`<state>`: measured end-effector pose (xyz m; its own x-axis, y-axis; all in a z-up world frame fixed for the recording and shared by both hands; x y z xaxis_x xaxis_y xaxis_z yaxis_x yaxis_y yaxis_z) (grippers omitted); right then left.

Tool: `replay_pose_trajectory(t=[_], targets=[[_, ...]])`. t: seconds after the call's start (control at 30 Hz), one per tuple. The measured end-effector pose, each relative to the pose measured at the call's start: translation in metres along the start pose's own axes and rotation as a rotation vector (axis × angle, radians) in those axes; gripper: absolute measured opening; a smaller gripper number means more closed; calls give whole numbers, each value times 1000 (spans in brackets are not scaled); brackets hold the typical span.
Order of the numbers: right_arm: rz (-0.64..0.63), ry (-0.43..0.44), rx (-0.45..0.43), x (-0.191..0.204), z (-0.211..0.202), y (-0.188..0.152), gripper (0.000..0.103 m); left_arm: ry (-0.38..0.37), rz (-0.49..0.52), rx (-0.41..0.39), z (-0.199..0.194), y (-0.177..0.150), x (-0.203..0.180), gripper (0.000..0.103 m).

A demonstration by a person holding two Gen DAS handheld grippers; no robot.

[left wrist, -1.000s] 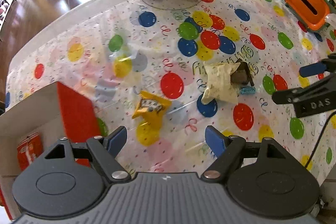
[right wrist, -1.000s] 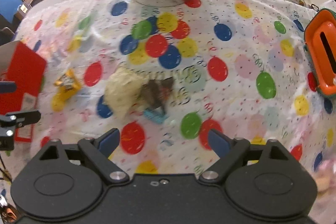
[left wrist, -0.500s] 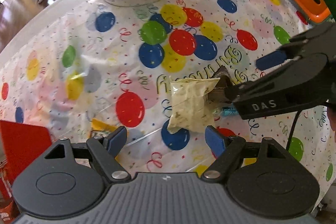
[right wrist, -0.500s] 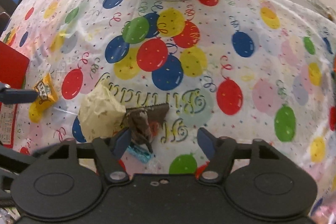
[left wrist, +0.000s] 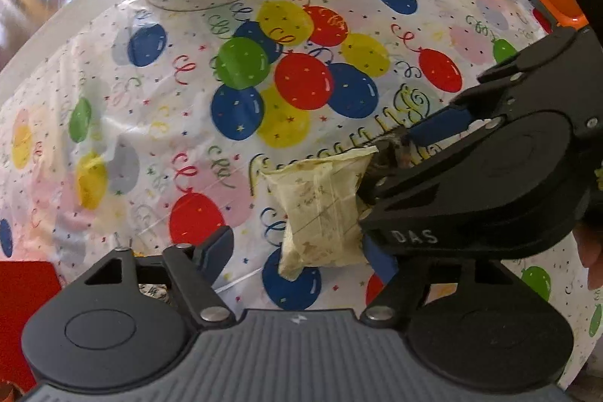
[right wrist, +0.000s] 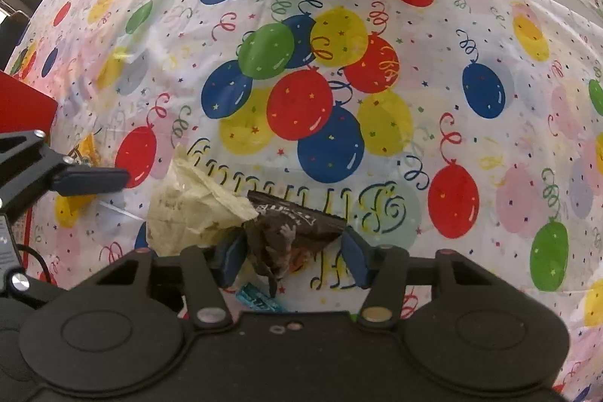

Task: Organize snacks
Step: 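Grasp the cream packet with the left gripper while the right gripper grasps the dark wrapped snack, then carry the cream packet and dark snack over the shoebox with both grippers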

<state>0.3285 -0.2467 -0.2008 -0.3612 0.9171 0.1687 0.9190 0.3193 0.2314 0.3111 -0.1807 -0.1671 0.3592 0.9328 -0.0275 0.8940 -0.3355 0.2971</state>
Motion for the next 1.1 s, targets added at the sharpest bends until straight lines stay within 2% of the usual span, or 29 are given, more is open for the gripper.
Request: replay_pose_trajectory(t=[0.07, 0.1, 0.2, 0.33, 0.63, 0.83, 1.1], targets=[[0, 7, 0, -1, 0, 0, 45, -9, -3, 7, 3, 1, 0, 67], [2, 6, -1, -3, 0, 1, 44, -18, -6, 13, 4, 1, -1, 63], [10, 7, -2, -7, -1, 0, 40, -48, -19, 18, 9, 1, 0, 62], [16, 5, -8, -13, -3, -1, 34, -91, -51, 31, 16, 2, 4, 52], [33, -30, -32, -23, -12, -13, 25, -91, -62, 4, 15, 1, 2, 38], [75, -44, -53, -30, -25, -24, 22, -94, -95, -15, 6, -5, 9, 35], [97, -8, -63, -20, -51, -47, 22, -128, -126, -24, -18, -31, 15, 35]])
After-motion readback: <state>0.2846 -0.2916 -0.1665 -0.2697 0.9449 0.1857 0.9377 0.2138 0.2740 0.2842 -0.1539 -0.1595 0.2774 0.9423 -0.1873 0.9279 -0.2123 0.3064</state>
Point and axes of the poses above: each gripper's, at about its wrist camera, not at the fingertips, and z roughly the way its jaws point, x to its left, y to its top, the point moved 2 cm from there along z, roughly the way its jaws point, and after that the axes turned 6 degrees about -x, right-handed, at the moved point
